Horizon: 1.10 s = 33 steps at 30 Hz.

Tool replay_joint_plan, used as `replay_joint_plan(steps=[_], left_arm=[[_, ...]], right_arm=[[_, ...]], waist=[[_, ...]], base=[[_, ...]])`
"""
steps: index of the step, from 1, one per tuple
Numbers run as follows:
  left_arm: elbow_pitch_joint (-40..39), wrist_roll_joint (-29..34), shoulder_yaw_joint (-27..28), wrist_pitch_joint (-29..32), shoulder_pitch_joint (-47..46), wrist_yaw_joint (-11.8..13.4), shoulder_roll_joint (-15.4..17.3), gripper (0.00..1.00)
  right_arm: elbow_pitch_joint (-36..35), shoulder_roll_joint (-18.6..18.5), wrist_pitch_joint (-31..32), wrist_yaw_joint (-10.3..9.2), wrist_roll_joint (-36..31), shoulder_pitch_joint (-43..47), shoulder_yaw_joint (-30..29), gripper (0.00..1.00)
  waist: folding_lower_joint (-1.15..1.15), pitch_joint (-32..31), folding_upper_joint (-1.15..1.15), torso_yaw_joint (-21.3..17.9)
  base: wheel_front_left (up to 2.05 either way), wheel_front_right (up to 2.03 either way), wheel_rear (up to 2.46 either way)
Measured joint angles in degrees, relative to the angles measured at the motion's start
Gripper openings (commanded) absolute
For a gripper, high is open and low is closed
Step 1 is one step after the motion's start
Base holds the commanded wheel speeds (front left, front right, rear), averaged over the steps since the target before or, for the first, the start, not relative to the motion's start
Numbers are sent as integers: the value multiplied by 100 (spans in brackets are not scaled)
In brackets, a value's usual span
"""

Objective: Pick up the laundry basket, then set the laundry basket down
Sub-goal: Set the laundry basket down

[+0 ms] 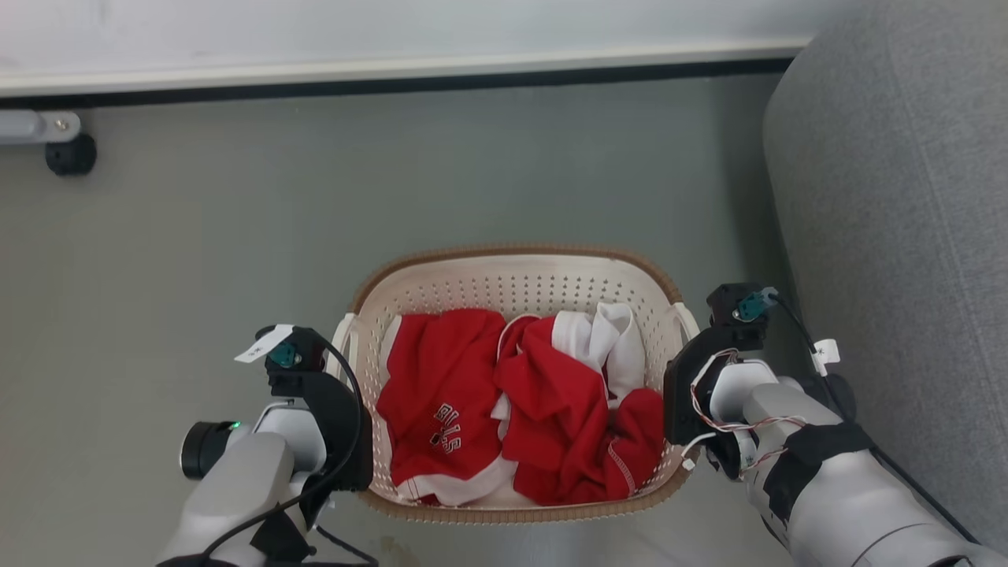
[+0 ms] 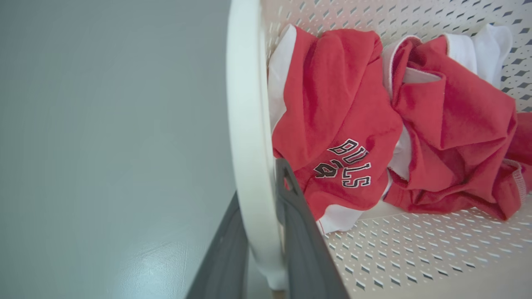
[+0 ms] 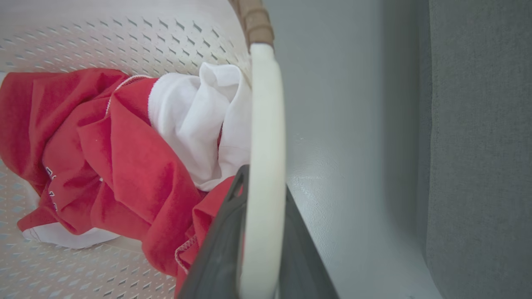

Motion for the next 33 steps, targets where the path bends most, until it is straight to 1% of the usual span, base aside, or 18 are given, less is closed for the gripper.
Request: replay_joint_plan(steps=[14,33], left_arm=[[-78,64,-25,-396,-460,56,34,0],[-196,164,-74,-993,-1075,148,35,0]], right_arm=[[73,-22,-436,59,-4,-414,-23,0],[104,-129,-1136,90,-88,-1000,-90,0]], waist=[[0,803,-1,30],[0,1942,0,77]], base=[[0,0,0],[0,0,0]])
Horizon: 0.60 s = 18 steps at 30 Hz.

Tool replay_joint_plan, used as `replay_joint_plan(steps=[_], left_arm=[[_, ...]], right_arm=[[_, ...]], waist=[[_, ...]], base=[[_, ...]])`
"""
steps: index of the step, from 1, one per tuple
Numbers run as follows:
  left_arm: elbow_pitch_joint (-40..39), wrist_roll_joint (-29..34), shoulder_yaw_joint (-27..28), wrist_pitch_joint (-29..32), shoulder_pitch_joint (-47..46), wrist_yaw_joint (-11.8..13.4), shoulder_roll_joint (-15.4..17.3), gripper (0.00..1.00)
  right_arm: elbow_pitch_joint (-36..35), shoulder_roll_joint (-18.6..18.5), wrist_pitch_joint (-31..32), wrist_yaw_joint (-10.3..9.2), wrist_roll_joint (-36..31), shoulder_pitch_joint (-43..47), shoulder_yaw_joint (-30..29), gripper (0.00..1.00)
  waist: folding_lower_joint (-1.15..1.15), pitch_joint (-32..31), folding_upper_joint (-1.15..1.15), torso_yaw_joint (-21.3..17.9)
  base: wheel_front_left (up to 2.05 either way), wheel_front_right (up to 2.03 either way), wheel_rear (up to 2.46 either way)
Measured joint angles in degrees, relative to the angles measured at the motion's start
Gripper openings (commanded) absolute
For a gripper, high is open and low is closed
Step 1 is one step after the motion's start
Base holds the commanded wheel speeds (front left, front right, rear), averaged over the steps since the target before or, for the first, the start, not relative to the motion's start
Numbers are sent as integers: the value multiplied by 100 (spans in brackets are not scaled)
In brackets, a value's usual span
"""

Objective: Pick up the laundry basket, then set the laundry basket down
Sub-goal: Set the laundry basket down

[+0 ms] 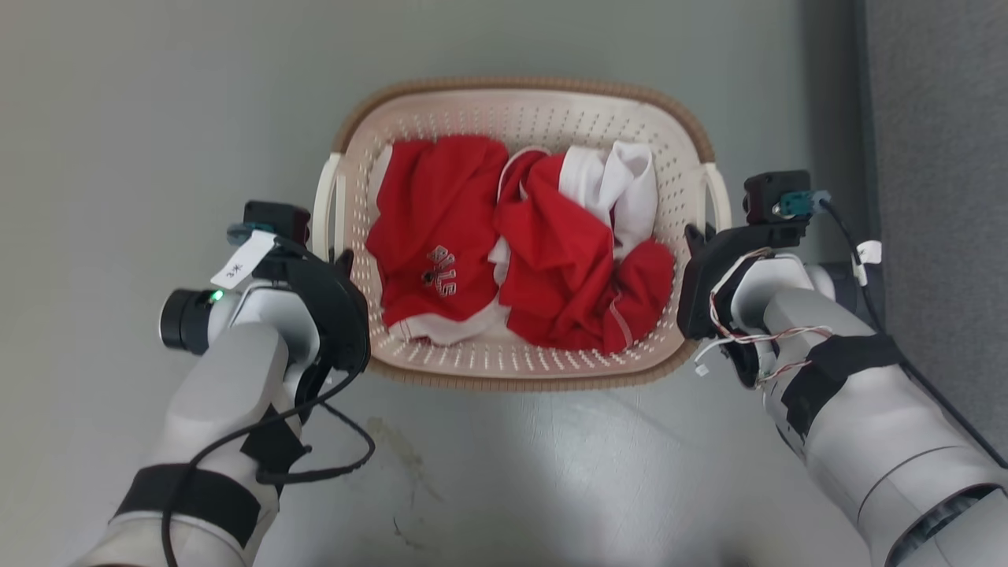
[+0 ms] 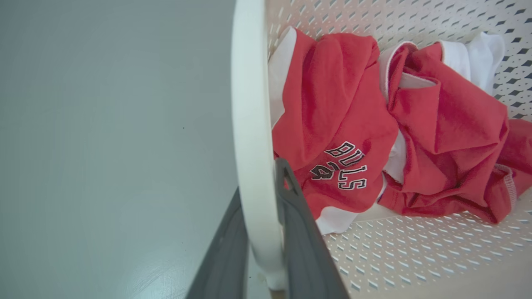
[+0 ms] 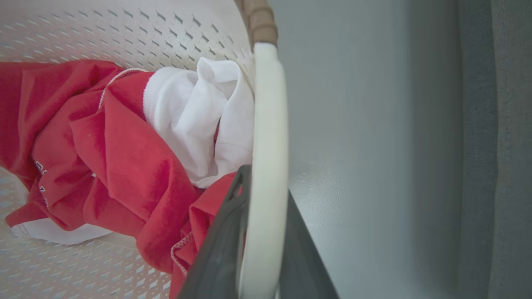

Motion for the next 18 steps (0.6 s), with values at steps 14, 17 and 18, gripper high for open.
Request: replay_joint_plan(steps=[14,17,18], left_arm=[[-12,58,-37,-417,-335,35,-3,0],[-10,60,-46,-485,-425,36,-3,0],[-10,60,-46,-485,-425,36,-3,0]], right_arm=[[27,-40,-444,8,-25,-274,-36,0],[37,-51,-515,8,-26,-345,-42,0],[37,-51,-515,8,-26,-345,-42,0]], waist=[[0,615,0,51],[0,721,0,60],[0,721,0,60]], base=[[0,0,0],[0,0,0],[0,0,0]])
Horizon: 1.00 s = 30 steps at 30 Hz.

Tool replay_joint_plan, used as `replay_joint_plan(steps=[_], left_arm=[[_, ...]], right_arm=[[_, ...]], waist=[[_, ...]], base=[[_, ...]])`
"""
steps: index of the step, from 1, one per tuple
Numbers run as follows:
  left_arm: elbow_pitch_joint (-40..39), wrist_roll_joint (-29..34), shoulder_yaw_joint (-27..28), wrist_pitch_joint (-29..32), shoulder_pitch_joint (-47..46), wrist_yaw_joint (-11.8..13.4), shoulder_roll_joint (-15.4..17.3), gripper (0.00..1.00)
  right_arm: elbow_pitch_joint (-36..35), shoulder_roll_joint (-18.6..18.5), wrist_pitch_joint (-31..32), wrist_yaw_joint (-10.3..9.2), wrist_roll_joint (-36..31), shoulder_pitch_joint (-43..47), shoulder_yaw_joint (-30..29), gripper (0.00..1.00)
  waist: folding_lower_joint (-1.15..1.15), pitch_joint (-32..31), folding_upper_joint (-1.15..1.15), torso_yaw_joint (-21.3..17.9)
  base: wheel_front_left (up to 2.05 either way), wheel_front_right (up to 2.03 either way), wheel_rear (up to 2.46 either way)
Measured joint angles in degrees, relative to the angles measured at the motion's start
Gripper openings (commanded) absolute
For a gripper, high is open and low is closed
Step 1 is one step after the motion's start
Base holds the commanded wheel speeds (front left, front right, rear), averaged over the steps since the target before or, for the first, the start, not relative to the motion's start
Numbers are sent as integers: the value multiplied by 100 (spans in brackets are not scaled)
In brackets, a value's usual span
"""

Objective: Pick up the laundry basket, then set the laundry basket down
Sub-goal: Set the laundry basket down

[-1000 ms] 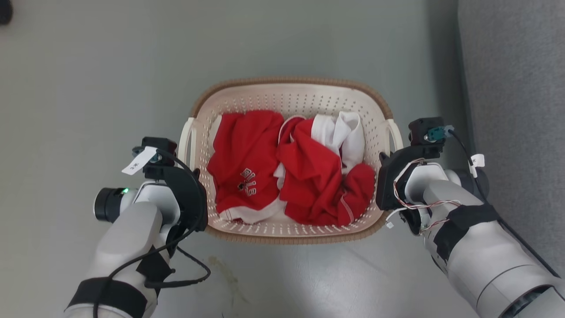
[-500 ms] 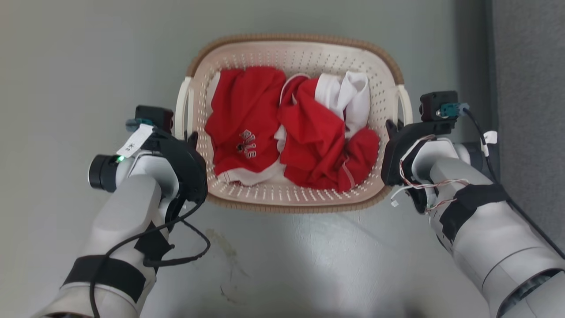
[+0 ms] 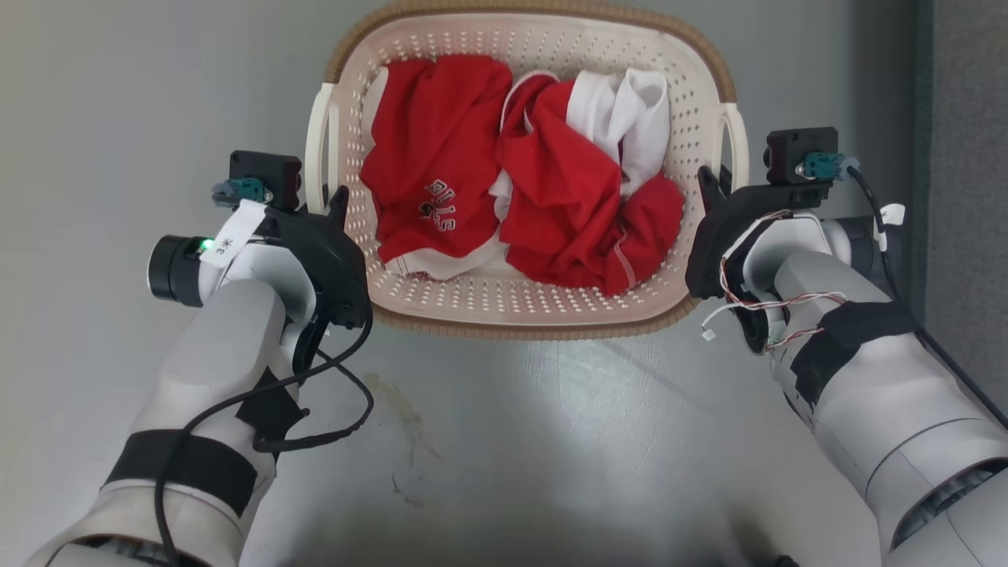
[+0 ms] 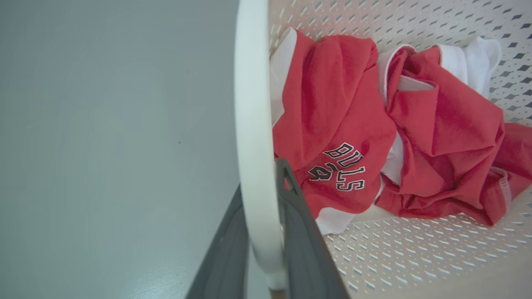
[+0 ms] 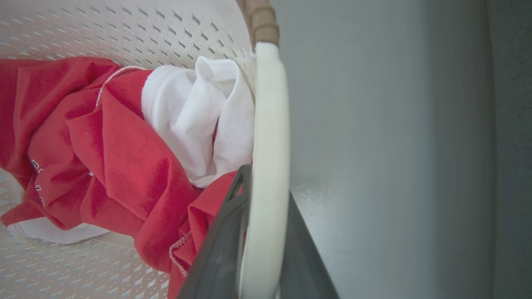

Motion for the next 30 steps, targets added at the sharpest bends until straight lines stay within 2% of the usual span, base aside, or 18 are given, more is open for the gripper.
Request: replay_joint_plan(steps=[19,20,21,22,30], left_arm=[[32,42,-49,-432,-366,24,-40,0],[38,41,-38,-438,-376,26,-41,0],[42,35,-10,-464,-383,53,-46,31],[43,33,-9,-523,-389,87,-51,100],[109,57,-77,-626,-509,116,-41,100]], right_arm=[[54,-74,-504,24,-96,-279,-2,0],[60,-74,-528,24,-93,-297,-24,5],[63,-74,-582,22,-89,-313,-55,100],[67,-77,-599,19,-90,-327,-59,100],[138,-187,-681,18,-102,-372,-34,100]], waist=[[-1,550,0,116],[-1,574,0,119],[-1,598,0,123],[-1,621,0,126],[-1,698,-1,177]], base=[[0,0,0],[0,0,0],[0,0,0],[0,0,0],[0,0,0]])
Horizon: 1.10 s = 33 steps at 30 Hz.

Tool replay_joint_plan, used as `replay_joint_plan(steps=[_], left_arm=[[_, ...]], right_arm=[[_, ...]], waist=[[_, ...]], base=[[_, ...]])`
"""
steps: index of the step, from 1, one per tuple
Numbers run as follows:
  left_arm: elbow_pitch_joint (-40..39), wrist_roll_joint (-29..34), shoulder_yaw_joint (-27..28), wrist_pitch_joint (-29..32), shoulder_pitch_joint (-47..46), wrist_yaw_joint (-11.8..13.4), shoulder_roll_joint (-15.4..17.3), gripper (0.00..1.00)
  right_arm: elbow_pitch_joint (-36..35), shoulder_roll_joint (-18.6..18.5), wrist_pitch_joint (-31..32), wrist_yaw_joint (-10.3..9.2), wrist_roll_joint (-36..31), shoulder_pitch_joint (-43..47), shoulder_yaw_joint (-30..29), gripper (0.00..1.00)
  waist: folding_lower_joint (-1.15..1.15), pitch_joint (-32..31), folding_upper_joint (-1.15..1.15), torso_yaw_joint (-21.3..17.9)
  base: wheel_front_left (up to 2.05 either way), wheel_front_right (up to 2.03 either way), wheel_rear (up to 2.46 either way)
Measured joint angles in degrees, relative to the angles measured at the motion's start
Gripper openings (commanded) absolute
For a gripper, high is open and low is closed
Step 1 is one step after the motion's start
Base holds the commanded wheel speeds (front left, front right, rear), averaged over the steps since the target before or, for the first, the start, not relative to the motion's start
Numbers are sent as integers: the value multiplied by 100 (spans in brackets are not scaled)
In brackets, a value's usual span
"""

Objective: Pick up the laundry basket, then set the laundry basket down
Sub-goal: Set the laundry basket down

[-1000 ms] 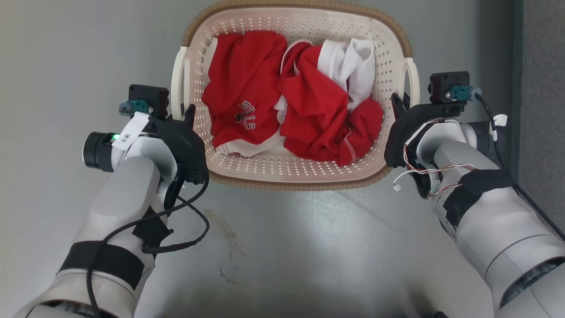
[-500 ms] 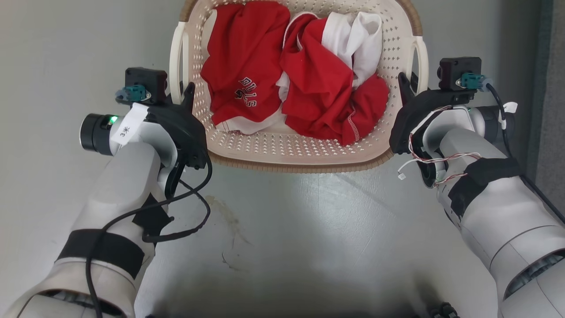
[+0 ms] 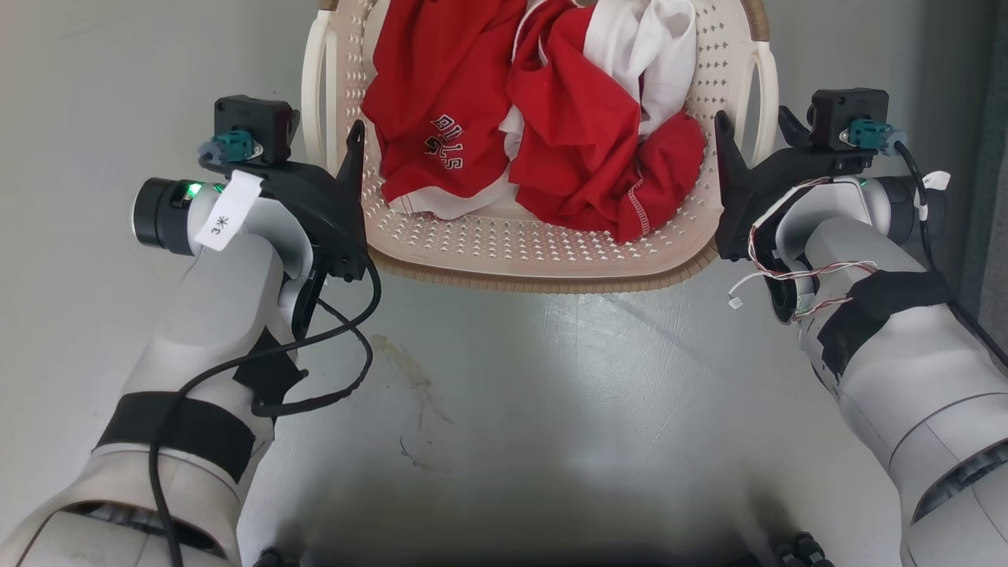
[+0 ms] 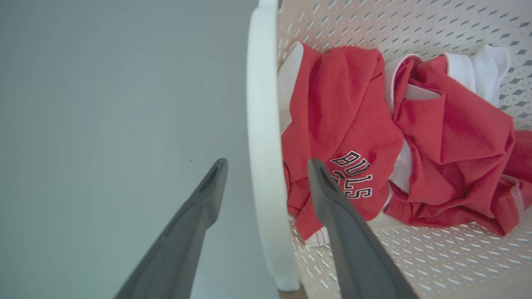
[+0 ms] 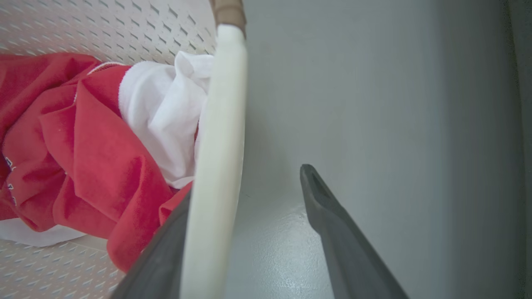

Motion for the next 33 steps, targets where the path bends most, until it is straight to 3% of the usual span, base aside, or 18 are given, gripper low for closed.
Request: replay_joint_plan(steps=[23,33], left_arm=[[59,-99,76,-414,269,3,-19,100],[-66,-180,207,-467,579,171,-24,100]], right_arm=[[-43,76,-335,-53,4,187,-89,100],[-250,64,-369,-53,-24,458,-190,100]], waist=[[0,-485,0,89],[0,-957,0,69]], base=[[0,0,0],[0,0,0]])
